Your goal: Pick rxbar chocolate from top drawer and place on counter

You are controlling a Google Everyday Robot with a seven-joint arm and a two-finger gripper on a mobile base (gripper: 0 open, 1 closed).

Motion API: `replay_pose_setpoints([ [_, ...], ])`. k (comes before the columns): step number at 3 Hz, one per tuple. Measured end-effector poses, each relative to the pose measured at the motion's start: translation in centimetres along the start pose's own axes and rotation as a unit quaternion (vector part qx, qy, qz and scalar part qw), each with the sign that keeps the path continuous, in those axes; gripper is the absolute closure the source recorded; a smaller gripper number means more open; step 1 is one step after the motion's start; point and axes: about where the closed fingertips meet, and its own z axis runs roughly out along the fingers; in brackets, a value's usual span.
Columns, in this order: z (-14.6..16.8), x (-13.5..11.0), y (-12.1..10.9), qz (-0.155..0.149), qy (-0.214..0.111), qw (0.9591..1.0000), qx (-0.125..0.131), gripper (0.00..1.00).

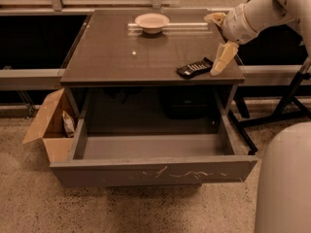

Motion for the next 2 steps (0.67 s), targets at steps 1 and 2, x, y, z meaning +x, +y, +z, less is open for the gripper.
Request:
replay_pose_setpoints([
  [1,-2.3,0.0,0.3,0.0,0.0,0.9999,0.016,0.0],
  [2,-5.3,-0.3,1.3,0.0,-0.012,0.9994,0.033,0.0],
])
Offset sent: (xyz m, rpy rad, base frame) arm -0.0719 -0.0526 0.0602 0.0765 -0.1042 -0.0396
